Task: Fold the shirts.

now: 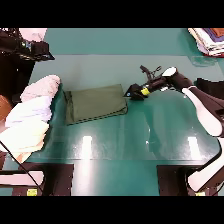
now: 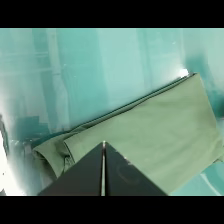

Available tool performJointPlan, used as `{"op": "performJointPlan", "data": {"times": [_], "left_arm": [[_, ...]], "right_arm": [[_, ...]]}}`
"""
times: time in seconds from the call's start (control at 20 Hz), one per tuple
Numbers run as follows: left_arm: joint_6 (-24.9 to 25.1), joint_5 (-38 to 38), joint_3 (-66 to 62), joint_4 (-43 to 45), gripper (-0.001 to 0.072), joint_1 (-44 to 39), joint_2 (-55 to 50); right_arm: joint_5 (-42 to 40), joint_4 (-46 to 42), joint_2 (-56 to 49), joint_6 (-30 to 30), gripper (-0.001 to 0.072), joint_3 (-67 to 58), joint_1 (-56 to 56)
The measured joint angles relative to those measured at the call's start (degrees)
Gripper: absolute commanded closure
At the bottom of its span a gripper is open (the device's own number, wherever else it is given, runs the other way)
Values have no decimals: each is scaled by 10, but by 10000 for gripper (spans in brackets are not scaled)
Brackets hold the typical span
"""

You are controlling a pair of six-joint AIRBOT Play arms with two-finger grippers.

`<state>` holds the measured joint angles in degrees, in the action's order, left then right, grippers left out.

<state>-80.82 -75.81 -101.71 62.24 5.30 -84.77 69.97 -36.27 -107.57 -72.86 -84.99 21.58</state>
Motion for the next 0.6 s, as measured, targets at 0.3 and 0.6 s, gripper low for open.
{"op": "performJointPlan", "data": {"times": [0.3,0.6], "left_arm": [[2,-5,4,-9,682,0,0],[8,-26,4,-10,682,-38,1]], "right_arm": [[-8,28,-87,-1,696,-107,73],[14,29,-92,-8,697,-182,65]]}}
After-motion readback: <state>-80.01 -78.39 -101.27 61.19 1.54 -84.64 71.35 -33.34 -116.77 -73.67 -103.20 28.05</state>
